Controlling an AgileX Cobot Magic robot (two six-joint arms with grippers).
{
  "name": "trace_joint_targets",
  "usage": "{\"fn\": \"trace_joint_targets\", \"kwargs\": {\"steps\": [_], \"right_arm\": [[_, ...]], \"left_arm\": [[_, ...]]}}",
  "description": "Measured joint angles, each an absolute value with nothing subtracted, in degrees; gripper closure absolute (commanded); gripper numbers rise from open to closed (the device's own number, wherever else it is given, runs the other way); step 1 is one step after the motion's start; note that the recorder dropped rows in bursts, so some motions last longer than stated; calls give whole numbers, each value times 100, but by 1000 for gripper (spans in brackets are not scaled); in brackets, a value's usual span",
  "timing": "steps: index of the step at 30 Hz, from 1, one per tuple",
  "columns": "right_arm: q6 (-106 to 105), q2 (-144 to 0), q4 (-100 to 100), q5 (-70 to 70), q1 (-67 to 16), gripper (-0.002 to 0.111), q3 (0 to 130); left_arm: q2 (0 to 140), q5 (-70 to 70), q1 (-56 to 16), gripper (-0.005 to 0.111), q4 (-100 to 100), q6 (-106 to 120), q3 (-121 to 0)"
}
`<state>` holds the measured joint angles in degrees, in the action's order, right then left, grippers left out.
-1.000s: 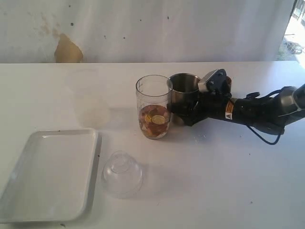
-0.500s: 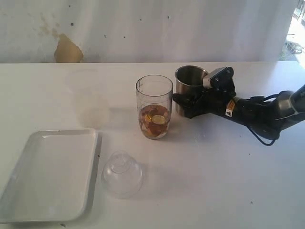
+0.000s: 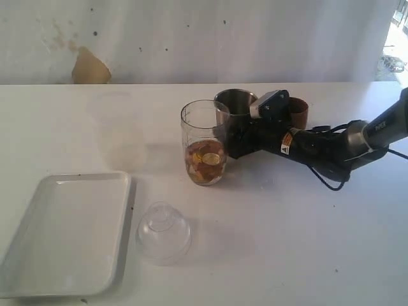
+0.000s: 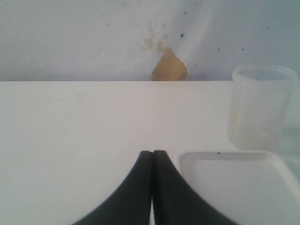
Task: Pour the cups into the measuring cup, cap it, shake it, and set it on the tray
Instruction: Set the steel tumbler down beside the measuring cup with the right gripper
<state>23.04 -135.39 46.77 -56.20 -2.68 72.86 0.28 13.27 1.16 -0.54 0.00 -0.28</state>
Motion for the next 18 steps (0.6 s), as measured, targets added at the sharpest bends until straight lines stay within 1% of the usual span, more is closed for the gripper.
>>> {"fn": "trace_joint_targets", "kwargs": {"steps": [7, 18], "right_arm": [[2428, -13539, 4589, -5121, -286, 108, 7558], [2417, -13638, 4384, -4937, -286, 108, 7768]], "left_arm": [[28, 1327, 116, 107, -54, 0, -28], [28, 1327, 116, 107, -54, 0, -28]]}}
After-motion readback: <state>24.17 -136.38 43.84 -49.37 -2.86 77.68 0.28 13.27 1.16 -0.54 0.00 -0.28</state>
